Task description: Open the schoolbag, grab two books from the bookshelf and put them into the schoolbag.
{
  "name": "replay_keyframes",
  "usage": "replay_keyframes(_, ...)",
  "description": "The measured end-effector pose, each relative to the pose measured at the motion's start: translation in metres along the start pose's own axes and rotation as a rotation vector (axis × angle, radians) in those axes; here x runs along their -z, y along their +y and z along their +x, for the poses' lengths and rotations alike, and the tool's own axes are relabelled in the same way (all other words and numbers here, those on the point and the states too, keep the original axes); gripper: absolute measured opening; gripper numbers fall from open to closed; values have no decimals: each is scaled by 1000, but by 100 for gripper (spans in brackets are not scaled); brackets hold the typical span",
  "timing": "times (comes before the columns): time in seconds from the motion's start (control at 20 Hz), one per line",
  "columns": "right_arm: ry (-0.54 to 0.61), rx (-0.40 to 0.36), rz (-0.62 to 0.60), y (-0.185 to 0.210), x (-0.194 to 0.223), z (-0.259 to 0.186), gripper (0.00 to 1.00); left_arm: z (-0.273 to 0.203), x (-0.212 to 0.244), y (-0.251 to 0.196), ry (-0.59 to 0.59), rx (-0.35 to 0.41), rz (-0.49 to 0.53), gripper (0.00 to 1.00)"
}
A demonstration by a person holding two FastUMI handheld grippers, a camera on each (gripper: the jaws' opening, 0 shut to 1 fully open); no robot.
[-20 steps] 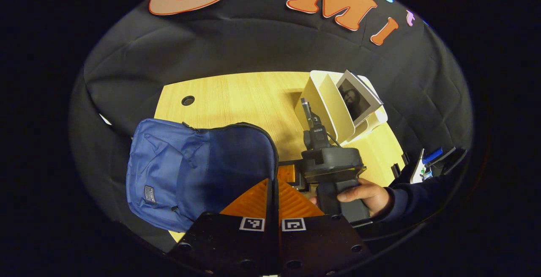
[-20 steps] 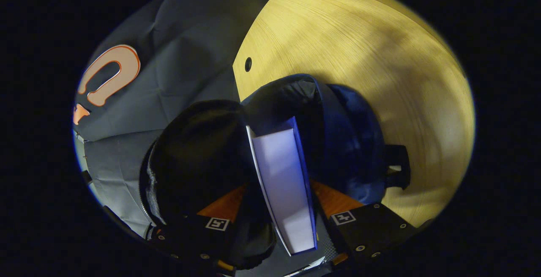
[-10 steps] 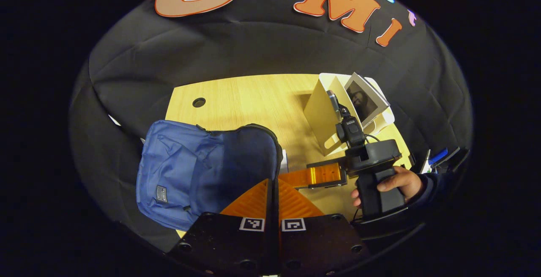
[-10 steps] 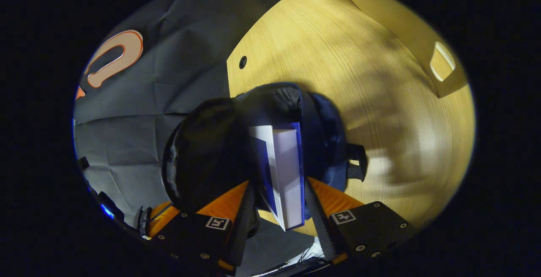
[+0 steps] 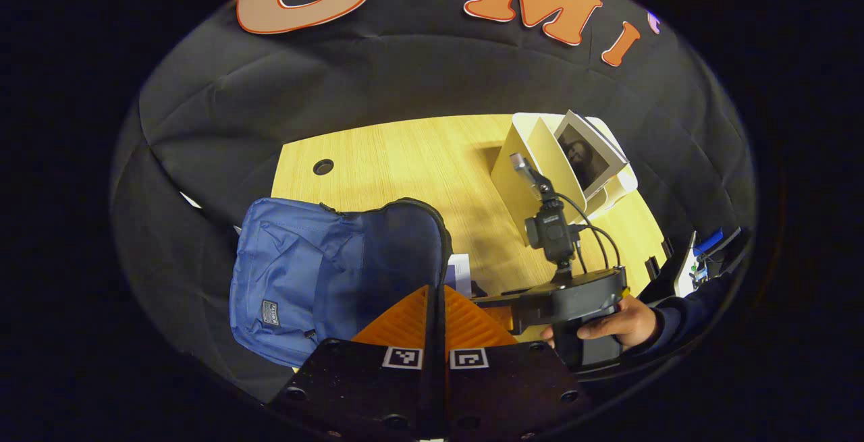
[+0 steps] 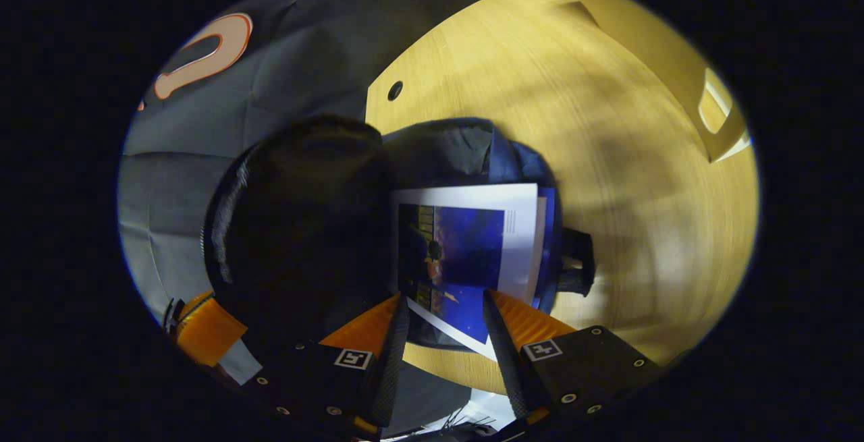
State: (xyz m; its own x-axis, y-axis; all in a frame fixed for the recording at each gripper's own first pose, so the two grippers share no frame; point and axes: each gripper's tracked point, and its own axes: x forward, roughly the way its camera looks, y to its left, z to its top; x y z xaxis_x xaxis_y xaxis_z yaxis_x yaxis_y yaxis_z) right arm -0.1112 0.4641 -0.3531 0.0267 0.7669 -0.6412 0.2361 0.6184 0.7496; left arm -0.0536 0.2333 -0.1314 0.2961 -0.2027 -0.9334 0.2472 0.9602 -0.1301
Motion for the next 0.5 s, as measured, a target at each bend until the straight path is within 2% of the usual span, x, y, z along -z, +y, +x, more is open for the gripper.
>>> replay_keyframes(0.1, -34, -4, -21, -1, -7, -9, 65, 0, 3, 2, 6, 1, -11, 1)
replay_keyframes(0.3, -80, 93, -34, -37, -21, -29, 65, -1, 2, 4, 5, 1, -6, 1)
replay_keyframes(0.4, -100, 84, -38, -38, -23, -39, 65, -1, 1, 5, 5, -7, 3, 1)
replay_keyframes(0.5, -124, 64, -111, -31, -19, -59, 65, 2, 2, 6, 12, -6, 7, 1)
